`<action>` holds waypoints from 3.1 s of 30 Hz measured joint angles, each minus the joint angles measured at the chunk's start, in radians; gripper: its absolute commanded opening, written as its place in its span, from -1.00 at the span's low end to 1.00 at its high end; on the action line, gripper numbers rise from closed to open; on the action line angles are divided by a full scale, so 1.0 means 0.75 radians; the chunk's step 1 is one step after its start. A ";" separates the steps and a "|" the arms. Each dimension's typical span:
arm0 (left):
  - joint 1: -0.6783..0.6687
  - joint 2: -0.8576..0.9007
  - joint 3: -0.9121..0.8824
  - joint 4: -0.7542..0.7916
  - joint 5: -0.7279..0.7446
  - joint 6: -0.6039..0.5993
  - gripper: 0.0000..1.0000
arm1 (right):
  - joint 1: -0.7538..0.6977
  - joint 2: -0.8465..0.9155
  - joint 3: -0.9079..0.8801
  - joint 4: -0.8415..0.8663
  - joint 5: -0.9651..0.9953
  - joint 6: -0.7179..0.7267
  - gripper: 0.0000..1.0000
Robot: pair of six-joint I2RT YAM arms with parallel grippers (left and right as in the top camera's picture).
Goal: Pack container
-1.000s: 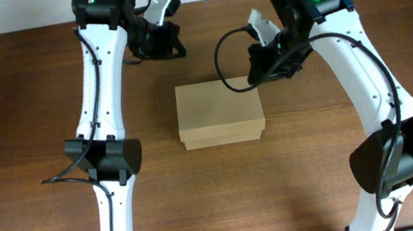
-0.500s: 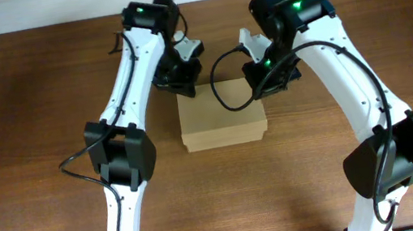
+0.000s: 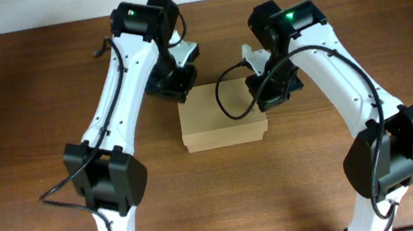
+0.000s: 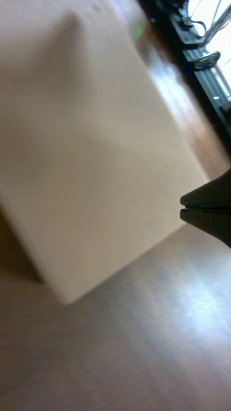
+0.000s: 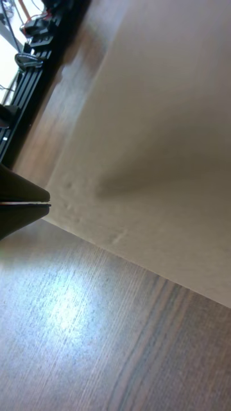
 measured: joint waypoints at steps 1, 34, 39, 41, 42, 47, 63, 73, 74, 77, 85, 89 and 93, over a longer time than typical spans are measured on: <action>0.000 -0.022 -0.044 0.002 -0.004 -0.001 -0.97 | 0.000 0.000 -0.009 0.006 0.001 -0.002 -0.92; -0.061 -0.251 -0.598 0.192 -0.039 -0.004 -0.96 | -0.003 -0.062 -0.330 0.293 -0.020 0.001 -0.92; -0.061 -0.265 -0.622 0.244 -0.039 -0.004 -0.96 | -0.003 -0.062 -0.330 0.293 -0.020 0.001 -0.92; -0.061 -0.265 -0.652 0.265 -0.038 -0.005 -0.96 | -0.003 -0.062 -0.330 0.294 -0.021 0.001 -0.92; -0.061 -0.265 -0.680 0.284 -0.038 -0.005 -0.97 | -0.003 -0.062 -0.330 0.293 -0.020 0.001 -0.92; -0.061 -0.268 -0.772 0.333 -0.028 -0.005 -0.97 | -0.003 -0.062 -0.330 0.293 -0.032 0.001 -0.93; -0.058 -0.343 -0.692 0.417 -0.143 -0.092 -0.97 | -0.003 -0.064 -0.248 0.291 -0.024 -0.005 -0.92; 0.170 -0.484 -0.225 0.362 -0.396 -0.174 -0.93 | -0.113 -0.066 0.347 0.095 0.103 -0.005 -0.93; 0.212 -0.491 -0.210 0.373 -0.418 -0.178 -0.93 | -0.158 -0.067 0.407 0.096 0.124 -0.009 -0.92; 0.339 -0.496 -0.201 0.395 -0.465 -0.179 -0.93 | -0.258 -0.075 0.470 0.116 0.148 -0.017 -0.92; 0.607 -0.491 -0.202 0.448 -0.512 -0.179 -0.32 | -0.560 -0.075 0.483 0.123 0.181 -0.031 -0.85; 0.661 -0.491 -0.202 0.451 -0.518 -0.184 1.00 | -0.633 -0.075 0.483 0.121 0.194 -0.028 0.37; 0.675 -0.491 -0.202 0.451 -0.517 -0.185 1.00 | -0.647 -0.075 0.483 0.118 0.195 -0.035 0.98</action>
